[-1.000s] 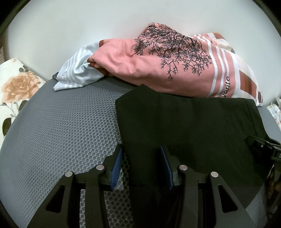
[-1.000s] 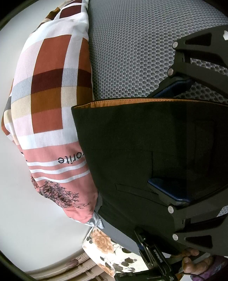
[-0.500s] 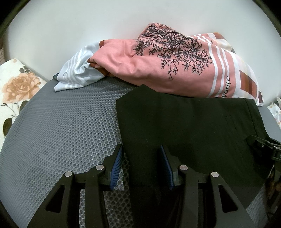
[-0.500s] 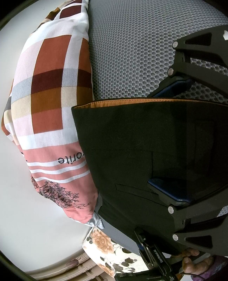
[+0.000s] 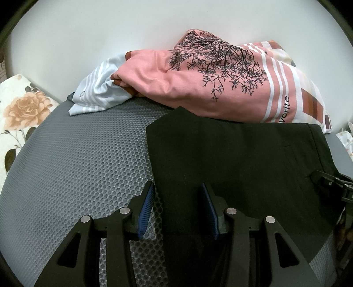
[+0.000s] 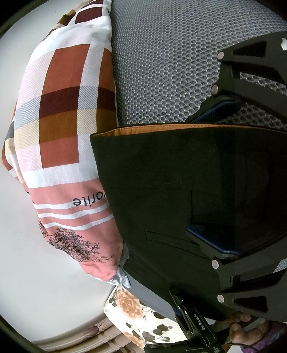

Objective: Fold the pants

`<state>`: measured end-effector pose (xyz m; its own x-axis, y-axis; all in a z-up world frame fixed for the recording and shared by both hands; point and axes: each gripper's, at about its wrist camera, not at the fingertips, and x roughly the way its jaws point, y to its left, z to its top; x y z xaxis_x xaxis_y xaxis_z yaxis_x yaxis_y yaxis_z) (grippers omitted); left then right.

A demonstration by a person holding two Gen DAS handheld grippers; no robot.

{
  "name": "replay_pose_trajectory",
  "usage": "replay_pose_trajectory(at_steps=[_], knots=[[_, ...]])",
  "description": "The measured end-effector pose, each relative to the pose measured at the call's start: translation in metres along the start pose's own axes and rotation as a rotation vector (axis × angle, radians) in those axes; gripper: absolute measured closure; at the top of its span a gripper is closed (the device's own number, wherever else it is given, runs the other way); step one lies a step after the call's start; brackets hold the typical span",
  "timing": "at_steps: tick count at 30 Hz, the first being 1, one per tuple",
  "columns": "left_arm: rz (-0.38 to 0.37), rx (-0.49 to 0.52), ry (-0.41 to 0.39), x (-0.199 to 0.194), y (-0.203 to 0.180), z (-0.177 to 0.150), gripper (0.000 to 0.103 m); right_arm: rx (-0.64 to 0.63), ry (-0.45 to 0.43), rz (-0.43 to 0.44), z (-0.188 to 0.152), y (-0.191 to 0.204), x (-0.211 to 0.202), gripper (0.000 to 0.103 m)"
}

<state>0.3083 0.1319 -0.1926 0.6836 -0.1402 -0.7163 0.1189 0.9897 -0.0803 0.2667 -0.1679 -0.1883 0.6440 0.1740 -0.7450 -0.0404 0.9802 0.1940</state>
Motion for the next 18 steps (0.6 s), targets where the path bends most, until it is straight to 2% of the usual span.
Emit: replay_pose_trajectory(at_steps=[18], knots=[[0.006,0.003,-0.001,-0.0007,0.001,0.0007,0.057,-0.001,0.0,-0.003,0.0003,0.0001,0.0006,0.016]])
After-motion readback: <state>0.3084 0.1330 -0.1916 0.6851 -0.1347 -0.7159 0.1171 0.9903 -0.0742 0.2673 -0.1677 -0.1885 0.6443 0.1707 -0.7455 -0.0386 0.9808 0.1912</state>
